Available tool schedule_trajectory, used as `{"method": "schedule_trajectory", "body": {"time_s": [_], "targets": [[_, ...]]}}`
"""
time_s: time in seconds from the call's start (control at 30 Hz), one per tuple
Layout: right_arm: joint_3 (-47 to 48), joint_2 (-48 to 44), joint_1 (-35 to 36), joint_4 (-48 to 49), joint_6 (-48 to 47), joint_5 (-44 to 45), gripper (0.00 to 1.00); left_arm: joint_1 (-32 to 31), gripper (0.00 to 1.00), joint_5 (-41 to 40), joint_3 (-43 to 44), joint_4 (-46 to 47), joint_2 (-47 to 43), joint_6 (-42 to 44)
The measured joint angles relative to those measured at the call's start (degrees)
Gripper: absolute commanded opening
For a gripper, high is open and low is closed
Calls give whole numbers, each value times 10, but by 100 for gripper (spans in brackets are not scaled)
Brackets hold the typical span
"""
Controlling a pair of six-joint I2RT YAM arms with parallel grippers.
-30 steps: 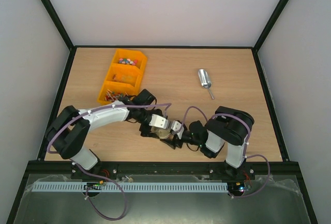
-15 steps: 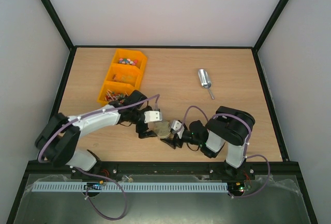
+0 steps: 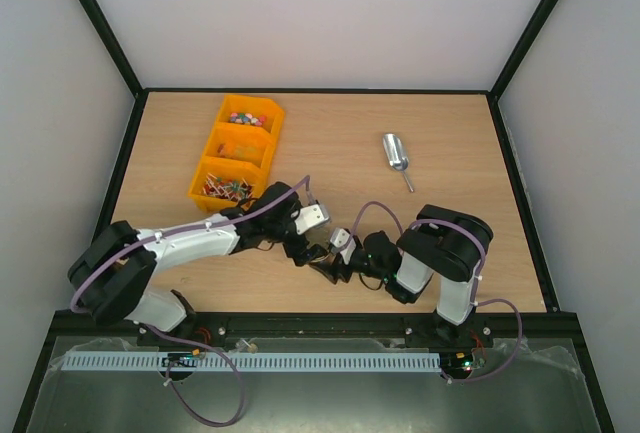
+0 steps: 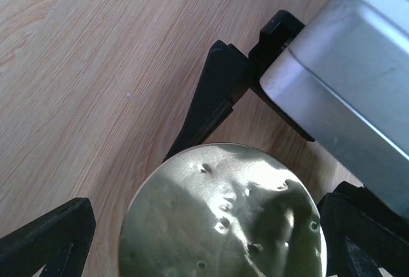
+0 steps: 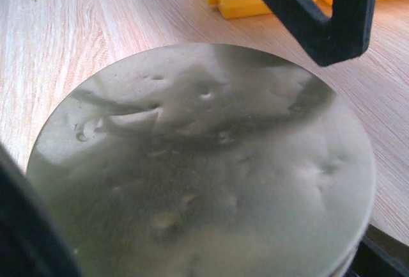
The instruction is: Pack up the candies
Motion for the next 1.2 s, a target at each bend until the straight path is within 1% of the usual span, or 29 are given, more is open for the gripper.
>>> {"method": "schedule_trajectory", "body": {"time_s": [0.17,0.23,0.43,0.57,0.67,0.77,1.0,1.1,1.2], "targets": [[5,1,0,-3,6,10,40,-19,99,-20,0,10,16,-16],[7,2,0,-3,7,12,40,-24,98,-29,0,10,21,-18],[10,3,0,-6,8,18,40,-27,80,-52,0,8,29,-12],[11,3,0,-6,7,22,40,-26,73,-54,0,9,28,1],[11,3,0,-6,2,23,40,-24,64,-51,0,9,29,11],[10,3,0,-6,-5,24,40,-22,60,-42,0,7,28,24],[3,2,1,3,-18,24,40,-9,54,-10,6,-9,30,76],[3,2,1,2,-20,23,40,1,53,12,16,-28,35,111],[3,2,2,3,-22,18,40,9,50,38,33,-52,47,165]]}}
